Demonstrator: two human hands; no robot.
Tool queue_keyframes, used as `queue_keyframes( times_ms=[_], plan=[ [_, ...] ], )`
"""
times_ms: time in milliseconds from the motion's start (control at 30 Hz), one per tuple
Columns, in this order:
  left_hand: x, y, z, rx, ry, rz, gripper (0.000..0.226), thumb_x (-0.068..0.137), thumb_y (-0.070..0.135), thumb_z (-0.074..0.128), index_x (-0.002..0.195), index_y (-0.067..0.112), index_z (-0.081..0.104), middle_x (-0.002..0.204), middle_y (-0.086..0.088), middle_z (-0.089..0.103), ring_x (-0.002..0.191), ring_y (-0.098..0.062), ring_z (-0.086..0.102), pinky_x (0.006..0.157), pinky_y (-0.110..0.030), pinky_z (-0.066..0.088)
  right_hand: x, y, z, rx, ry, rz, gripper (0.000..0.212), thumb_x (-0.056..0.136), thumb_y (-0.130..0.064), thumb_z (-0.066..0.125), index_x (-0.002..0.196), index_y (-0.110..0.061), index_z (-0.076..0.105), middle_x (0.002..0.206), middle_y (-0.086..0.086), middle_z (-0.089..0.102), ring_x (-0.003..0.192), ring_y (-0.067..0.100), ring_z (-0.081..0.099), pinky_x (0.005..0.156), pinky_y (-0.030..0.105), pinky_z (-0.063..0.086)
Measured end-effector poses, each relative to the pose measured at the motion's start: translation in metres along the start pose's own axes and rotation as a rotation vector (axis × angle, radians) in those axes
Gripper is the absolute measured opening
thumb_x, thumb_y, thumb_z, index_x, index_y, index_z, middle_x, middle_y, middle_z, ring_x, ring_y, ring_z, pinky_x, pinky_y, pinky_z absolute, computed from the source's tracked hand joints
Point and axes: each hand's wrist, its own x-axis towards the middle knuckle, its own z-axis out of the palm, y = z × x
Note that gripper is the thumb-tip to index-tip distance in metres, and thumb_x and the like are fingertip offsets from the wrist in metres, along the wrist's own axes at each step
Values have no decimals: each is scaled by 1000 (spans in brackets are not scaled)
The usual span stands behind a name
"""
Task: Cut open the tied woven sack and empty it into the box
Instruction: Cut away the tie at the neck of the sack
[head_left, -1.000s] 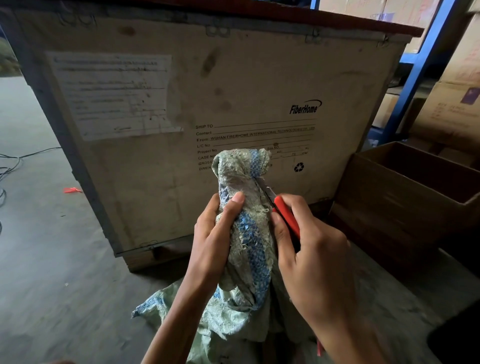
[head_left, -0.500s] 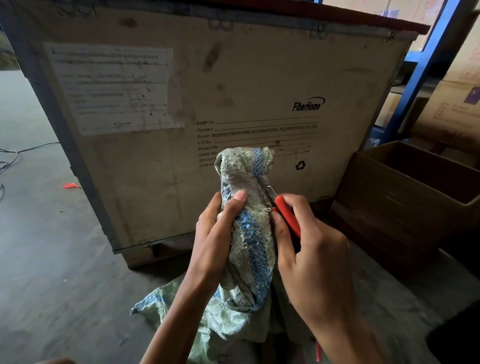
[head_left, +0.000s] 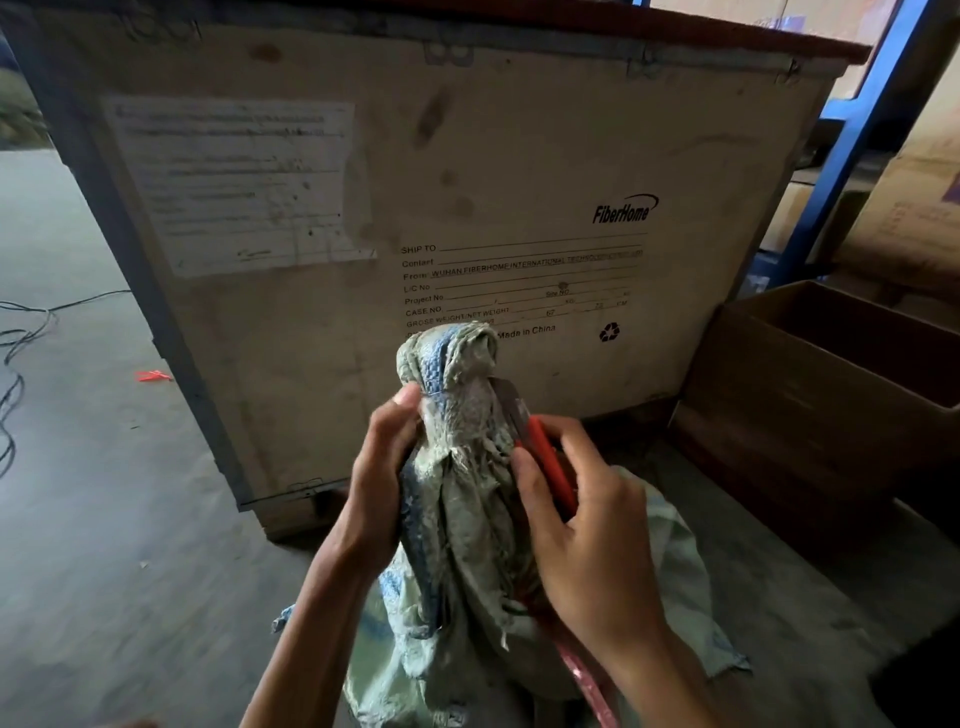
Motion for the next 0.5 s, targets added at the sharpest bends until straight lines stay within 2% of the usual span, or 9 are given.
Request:
queue_keyframes(
  times_ms=[67,100,167,233,300,367,500],
  plan=[
    [1,0,2,73,36,-21,53,93,59,49,112,18,75,121,-16,72,110,-26,70,95,-43,55,-1,-2,5,-20,24,-11,12,101,-27,60,111,-21,65,59,-25,51,51,-4,58,48,3,34],
    [1,-1,3,85,54,2,59,89,61,53,118,12,71,124,-19,69,115,-32,67,99,-47,52,-1,-4,7,-33,42,-19,12,100,-26,61,111,-21,65,60,-26,51,52,-5,58,49,2,35],
    [0,-1,3,7,45,-17,56,90,57,55,115,9,72,115,-19,73,107,-32,69,95,-46,54,-2,-7,9,-52,73,-35,13,100,-24,62,112,-20,64,59,-27,47,51,-4,56,49,2,34],
    [-2,-4,2,-96,14,-62,52,89,53,50,108,13,76,104,-15,75,92,-25,73,82,-38,60,-3,-12,9,-60,70,-42,19,101,-24,61,119,-22,62,56,-26,42,48,-4,54,48,1,31],
    [-2,-6,0,-164,-26,-37,49,88,49,44,99,16,78,93,-11,75,82,-21,73,72,-32,61,-4,-18,7,-89,27,-52,26,102,-29,58,127,-28,57,56,-24,42,46,-3,51,49,1,31],
    [0,-9,-3,-182,-8,-16,48,88,47,42,93,17,79,87,-10,75,77,-20,72,69,-31,61,-6,-22,6,-133,-17,-65,28,103,-33,55,130,-33,52,60,-22,47,47,-3,51,50,3,34],
    [0,-9,-1,-146,-4,27,49,93,46,40,102,11,73,88,-9,74,78,-20,71,67,-30,60,-5,-25,4,-174,-35,-71,28,103,-36,52,131,-35,51,67,-19,56,49,-2,51,51,6,39]
  ],
)
